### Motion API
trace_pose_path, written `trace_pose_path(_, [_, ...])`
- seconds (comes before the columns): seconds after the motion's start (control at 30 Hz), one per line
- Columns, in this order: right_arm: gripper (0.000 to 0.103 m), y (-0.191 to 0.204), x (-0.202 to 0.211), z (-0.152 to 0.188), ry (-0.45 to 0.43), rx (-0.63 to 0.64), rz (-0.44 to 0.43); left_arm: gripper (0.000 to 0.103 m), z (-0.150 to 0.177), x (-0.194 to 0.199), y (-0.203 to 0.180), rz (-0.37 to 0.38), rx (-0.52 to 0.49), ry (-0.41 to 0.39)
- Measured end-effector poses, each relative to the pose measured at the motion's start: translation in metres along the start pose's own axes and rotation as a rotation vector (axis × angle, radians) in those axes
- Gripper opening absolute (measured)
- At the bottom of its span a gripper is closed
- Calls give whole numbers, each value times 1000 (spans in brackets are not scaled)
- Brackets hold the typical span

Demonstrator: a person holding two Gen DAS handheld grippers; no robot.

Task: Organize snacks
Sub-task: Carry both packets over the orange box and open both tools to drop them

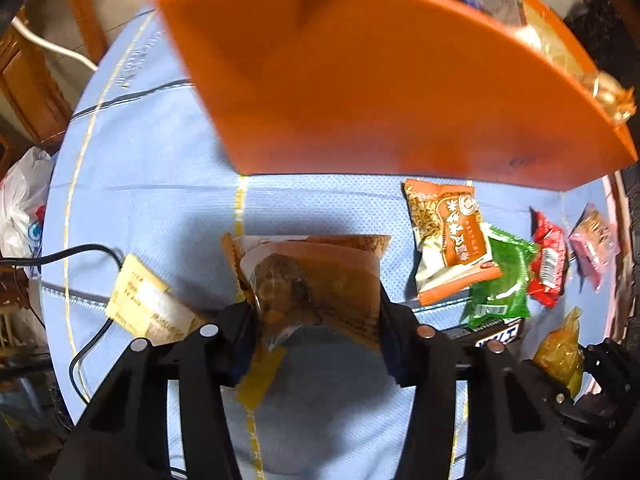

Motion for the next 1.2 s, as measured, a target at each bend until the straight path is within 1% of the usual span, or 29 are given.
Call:
trace_pose_path(0.03, [39,-6,2,1,-3,-6,-5,49,0,4,0,8,0,-10])
trace_pose_path(0.07, [38,-20,5,3,-6,-9,-11,49,0,7,0,12,0,-14])
trace_pose_path(0.17, [38,-26,13,1,-32,-20,-17,49,1,23,3,7,10,-29])
trace_pose_path(0.23, [38,-31,27,1,-72,-21,-24,49,2,35,-1,7,9,-34])
trace_pose_path(0.3, [38,-33,49,-12,-138,-15,-38,50,1,53,-10,32,-5,-64])
trace_pose_path(0.37, [38,-38,67,-25,-187,-16,-44,50,-4,70,-23,42,-37,-101])
trace_pose_path(0.43, [38,-43,82,-39,-228,-18,-50,50,-9,90,-35,52,-49,-129])
trace_pose_path(0.47, [38,-48,93,-49,-253,-20,-52,50,-11,103,-33,60,-54,-142])
trace_pose_path(0.5, [38,-52,102,-59,-278,-22,-52,50,-15,116,-40,69,-68,-166])
trace_pose_path(0.53, [38,-53,109,-61,-295,-26,-50,50,-21,123,-45,70,-79,-185])
trace_pose_path(0.6, [38,-55,119,-79,-342,-36,-47,50,-39,145,-53,75,-98,-231])
trace_pose_path(0.63, [38,-55,123,-86,-353,-42,-45,50,-48,145,-54,81,-100,-244])
trace_pose_path(0.7, [38,-63,129,-110,-382,-62,-47,51,-70,150,-59,92,-95,-265])
trace_pose_path(0.8, [38,-72,131,-142,-399,-91,-61,51,-99,148,-60,84,-78,-273])
trace_pose_path(0.83, [38,-75,128,-153,-393,-101,-73,51,-106,143,-62,87,-72,-270])
trace_pose_path(0.93, [38,-78,122,-175,-393,-108,-67,51,-127,133,-65,89,-60,-255])
trace_pose_path(1.0, [38,-81,117,-187,-383,-121,-71,51,-136,125,-65,73,-63,-244])
trace_pose_path(1.07, [39,-84,106,-197,-372,-136,-69,53,-142,116,-65,77,-59,-236])
trace_pose_path(1.13, [40,-88,96,-206,-355,-155,-71,59,-149,105,-61,69,-42,-217])
trace_pose_path(1.17, [40,-91,91,-211,-348,-172,-75,65,-151,101,-59,63,-28,-209])
trace_pose_path(1.2, [46,-93,88,-212,-346,-188,-78,81,-155,99,-56,65,-7,-209])
Point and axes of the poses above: each gripper's, at about its wrist camera, not at the fingertips, and x roughly against the way its jaws point, y to its left, z to its underside, the point moved 10 cm from there along -x, roughly the way its jaws point, and after that the axes turned 10 degrees about z, right-handed, at the moved point
